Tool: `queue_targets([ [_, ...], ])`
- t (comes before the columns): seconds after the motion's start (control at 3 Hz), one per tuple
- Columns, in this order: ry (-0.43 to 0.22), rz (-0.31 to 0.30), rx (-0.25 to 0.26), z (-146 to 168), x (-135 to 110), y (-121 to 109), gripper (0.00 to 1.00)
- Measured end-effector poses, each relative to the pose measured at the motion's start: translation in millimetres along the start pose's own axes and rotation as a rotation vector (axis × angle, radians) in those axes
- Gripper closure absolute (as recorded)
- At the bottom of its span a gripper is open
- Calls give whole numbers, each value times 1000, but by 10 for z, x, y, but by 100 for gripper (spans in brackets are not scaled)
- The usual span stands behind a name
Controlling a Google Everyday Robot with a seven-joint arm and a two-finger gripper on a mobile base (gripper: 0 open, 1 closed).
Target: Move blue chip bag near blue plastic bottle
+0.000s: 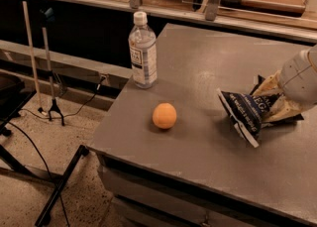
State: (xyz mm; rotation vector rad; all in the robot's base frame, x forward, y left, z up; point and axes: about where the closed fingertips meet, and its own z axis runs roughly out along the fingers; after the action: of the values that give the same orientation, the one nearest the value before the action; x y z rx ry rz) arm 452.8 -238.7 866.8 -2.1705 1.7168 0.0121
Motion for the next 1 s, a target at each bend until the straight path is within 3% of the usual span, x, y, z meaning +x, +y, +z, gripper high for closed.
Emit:
queue_targets([
  [0.33,-2,5,5,-22,37,-101,100],
  [0.67,6,-17,43,-163,105,-324,100],
  [1.0,28,-92,129,-474,103,-676,100],
])
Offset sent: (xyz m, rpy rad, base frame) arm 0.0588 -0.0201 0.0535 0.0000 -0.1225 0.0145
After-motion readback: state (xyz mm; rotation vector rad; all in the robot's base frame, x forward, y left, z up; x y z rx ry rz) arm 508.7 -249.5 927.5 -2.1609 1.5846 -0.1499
